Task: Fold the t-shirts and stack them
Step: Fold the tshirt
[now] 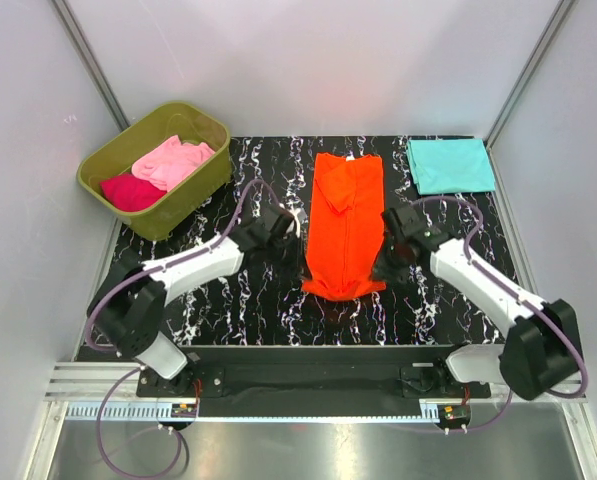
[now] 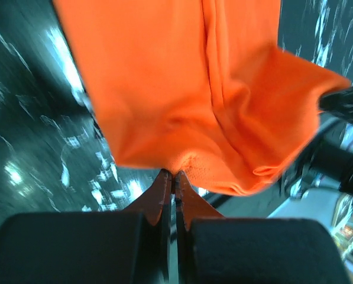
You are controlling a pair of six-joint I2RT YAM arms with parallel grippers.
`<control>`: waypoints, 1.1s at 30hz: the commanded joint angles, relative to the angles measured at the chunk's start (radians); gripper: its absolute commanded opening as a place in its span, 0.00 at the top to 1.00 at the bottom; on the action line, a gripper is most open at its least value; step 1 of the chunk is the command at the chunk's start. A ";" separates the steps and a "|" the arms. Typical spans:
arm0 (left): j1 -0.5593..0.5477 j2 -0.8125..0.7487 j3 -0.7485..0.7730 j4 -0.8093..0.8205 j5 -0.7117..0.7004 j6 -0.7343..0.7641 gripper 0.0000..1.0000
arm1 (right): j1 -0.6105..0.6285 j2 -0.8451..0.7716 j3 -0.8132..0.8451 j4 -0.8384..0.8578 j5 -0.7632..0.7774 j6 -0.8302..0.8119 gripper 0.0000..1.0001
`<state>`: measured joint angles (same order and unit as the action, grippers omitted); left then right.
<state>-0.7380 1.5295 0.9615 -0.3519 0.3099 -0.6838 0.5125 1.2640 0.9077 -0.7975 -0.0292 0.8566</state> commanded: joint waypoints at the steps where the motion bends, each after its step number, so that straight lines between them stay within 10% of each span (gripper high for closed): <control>1: 0.061 0.064 0.135 -0.062 0.029 0.070 1.00 | -0.083 0.072 0.153 0.011 -0.044 -0.215 1.00; 20: 0.299 0.580 0.817 -0.134 0.234 0.219 1.00 | -0.327 0.601 0.634 0.087 -0.213 -0.522 1.00; 33: 0.345 0.771 1.010 -0.093 0.295 0.230 0.97 | -0.388 0.761 0.766 0.129 -0.270 -0.536 1.00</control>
<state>-0.4038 2.2826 1.9018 -0.4957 0.5716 -0.4667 0.1452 2.0037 1.6047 -0.7078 -0.2646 0.3359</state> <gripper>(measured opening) 0.029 0.018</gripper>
